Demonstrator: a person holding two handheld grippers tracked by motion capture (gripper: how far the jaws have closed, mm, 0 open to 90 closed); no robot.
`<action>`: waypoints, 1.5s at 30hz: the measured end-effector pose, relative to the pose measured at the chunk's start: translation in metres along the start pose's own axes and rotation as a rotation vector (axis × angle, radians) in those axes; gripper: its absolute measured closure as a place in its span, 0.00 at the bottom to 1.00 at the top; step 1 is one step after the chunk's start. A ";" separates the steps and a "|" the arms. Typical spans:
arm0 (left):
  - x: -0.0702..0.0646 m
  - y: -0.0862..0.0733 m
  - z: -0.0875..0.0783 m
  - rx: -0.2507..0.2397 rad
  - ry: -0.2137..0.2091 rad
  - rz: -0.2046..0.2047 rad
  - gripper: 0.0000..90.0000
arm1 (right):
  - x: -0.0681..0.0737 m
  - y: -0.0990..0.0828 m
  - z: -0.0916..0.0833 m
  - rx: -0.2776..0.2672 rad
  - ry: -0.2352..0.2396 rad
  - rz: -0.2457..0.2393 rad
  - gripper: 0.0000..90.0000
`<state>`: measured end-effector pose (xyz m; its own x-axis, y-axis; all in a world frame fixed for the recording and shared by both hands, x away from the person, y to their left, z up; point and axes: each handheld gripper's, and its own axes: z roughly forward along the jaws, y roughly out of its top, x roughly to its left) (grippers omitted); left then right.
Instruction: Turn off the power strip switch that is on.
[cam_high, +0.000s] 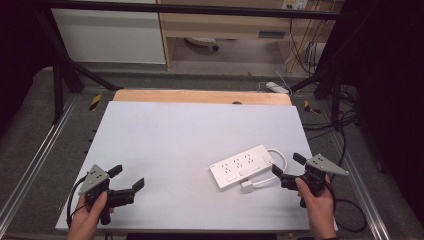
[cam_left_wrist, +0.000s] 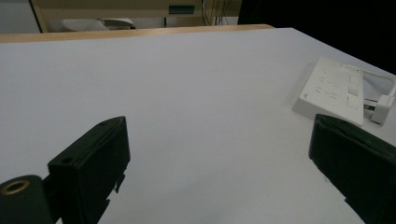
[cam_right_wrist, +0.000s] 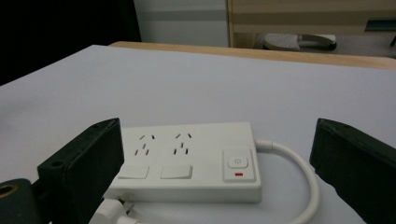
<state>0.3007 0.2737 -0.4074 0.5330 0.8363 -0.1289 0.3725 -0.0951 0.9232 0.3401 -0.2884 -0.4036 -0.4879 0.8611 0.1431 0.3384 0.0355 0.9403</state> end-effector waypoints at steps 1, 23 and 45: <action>0.000 0.000 0.000 0.001 0.001 0.000 0.06 | 0.001 0.002 0.001 -0.005 -0.003 0.000 0.04; 0.001 -0.001 0.001 0.003 0.009 0.004 0.06 | 0.027 0.028 0.028 -0.014 -0.029 -0.032 0.05; 0.000 -0.001 0.001 0.005 0.008 0.006 0.06 | 0.044 0.024 0.042 0.020 0.009 -0.047 0.27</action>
<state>0.3010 0.2729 -0.4084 0.5293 0.8398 -0.1203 0.3727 -0.1027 0.9223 0.3603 -0.2283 -0.3876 -0.5110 0.8535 0.1021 0.3309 0.0857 0.9398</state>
